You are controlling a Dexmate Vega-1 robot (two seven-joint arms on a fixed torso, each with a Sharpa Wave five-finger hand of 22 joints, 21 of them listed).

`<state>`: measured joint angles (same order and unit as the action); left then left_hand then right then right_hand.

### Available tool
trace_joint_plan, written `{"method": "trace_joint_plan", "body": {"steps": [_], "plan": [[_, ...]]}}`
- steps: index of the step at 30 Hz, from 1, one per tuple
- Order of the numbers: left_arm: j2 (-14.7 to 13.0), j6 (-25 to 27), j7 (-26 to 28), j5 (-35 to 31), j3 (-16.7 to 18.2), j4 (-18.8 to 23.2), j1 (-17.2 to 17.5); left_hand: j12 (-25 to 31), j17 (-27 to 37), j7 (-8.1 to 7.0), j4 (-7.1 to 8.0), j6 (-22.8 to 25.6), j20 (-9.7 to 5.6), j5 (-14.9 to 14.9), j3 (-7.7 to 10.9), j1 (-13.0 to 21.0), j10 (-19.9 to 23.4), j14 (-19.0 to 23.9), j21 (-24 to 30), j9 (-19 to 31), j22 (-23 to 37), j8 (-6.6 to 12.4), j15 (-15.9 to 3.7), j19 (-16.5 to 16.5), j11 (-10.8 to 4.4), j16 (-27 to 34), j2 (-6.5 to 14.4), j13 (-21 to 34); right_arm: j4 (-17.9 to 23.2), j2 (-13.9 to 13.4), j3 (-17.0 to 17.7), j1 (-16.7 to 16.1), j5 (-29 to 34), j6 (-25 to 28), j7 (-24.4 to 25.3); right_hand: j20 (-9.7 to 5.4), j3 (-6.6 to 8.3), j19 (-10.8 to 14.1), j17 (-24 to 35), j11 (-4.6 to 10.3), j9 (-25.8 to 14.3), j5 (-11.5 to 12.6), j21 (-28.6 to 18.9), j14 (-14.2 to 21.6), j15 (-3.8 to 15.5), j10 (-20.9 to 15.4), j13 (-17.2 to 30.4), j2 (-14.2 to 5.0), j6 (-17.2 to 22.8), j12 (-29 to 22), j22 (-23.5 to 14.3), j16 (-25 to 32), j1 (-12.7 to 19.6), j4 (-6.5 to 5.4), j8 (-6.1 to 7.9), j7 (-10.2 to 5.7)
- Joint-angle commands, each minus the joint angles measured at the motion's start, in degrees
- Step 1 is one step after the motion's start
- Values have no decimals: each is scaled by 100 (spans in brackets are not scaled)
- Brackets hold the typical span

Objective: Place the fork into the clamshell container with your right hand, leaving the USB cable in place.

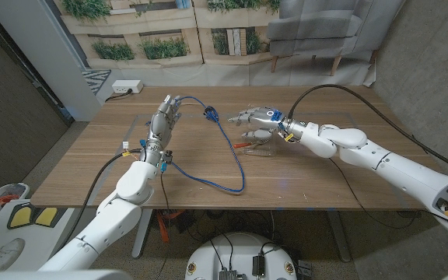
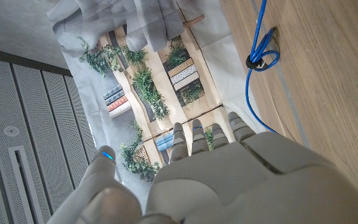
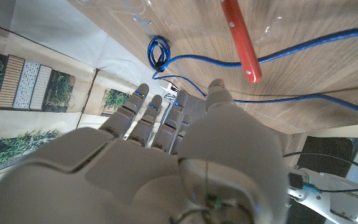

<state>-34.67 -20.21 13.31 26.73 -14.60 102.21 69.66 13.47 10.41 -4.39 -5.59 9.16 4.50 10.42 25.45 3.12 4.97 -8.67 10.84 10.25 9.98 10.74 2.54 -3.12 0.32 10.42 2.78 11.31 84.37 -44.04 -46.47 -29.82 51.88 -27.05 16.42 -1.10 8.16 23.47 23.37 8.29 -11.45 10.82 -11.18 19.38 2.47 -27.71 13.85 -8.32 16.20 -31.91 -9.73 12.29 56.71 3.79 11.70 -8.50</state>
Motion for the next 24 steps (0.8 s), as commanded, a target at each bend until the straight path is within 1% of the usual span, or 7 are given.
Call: {"method": "trace_joint_plan", "body": {"steps": [1, 5, 8, 11, 17, 18, 24], "plan": [[41, 14, -65, 18, -81, -95, -158, -28, 10, 24, -7, 16, -10, -9, 4, -23, 15, -30, 27, 21, 10, 12, -7, 19, 38, 32, -13, 35, 119, -62, 205, -53, -45, 322, 233, 63, 44, 9, -7, 16, -18, 45, -21, 72, 1001, -39, -2, -7, 23, 33, -31, 39, -21, -6, 51, 1], [39, 39, -96, 13, -114, -125, -228, -28, 10, 24, -7, 15, -11, -9, 4, -23, 14, -30, 27, 21, 10, 11, -4, 19, 44, 32, -13, 35, 130, -80, 248, -38, -61, 356, 296, 69, 51, 16, -25, 30, -17, 47, -23, 95, 995, -29, -17, 3, -3, 61, -30, 38, -32, 2, 42, 5], [43, 45, -101, 12, -124, -137, -264, -30, 10, 21, -7, 16, -12, -9, 4, -23, 11, -31, 27, 21, 10, 12, -7, 18, 33, 32, -13, 35, 136, -89, 274, -33, -82, 372, 334, 78, 49, 21, -39, 24, -16, 47, -24, 134, 970, -12, -32, -8, -13, 94, -30, 48, -87, -24, 39, 9], [42, 57, -113, 15, -137, -154, -297, -29, 10, 22, -7, 18, -13, -9, 4, -23, 13, -31, 27, 21, 10, 13, -3, 19, 20, 32, -13, 35, 145, -96, 292, -30, -93, 398, 353, 76, 52, 21, -51, 37, -17, 51, -24, 153, 966, 12, -48, -42, -15, 133, -30, 51, -159, -66, 40, 4], [63, 32, -185, 29, -194, -241, -379, -32, 10, 18, -7, 21, -14, -9, 4, -23, 7, -32, 27, 21, 10, 13, -5, 17, 37, 32, -13, 35, 186, -124, 336, -44, -97, 481, 387, 76, 57, 20, -74, 24, -19, 69, -23, 182, 951, 31, -78, -128, -13, 203, -31, 55, -351, -192, 46, -5], [71, 23, -199, 40, -203, -249, -390, -30, 10, 20, -7, 19, -15, -9, 4, -23, 12, -30, 27, 21, 10, 13, -5, 18, 42, 32, -13, 35, 217, -142, 349, -48, -79, 510, 384, 79, 55, 24, -79, 16, -20, 74, -24, 186, 945, 25, -85, -141, -8, 216, -32, 54, -407, -227, 49, -3], [49, -52, -343, 33, -273, -206, -452, -29, 10, 19, -7, 27, -11, -9, 4, -23, 17, -29, 26, 21, 10, 16, -6, 16, 39, 33, -12, 35, 423, -248, 447, -61, -40, 590, 388, 93, 54, 47, -100, -35, -21, 90, -32, 190, 945, 9, -103, -161, -2, 253, -32, 47, -540, -309, 53, 9]]}}
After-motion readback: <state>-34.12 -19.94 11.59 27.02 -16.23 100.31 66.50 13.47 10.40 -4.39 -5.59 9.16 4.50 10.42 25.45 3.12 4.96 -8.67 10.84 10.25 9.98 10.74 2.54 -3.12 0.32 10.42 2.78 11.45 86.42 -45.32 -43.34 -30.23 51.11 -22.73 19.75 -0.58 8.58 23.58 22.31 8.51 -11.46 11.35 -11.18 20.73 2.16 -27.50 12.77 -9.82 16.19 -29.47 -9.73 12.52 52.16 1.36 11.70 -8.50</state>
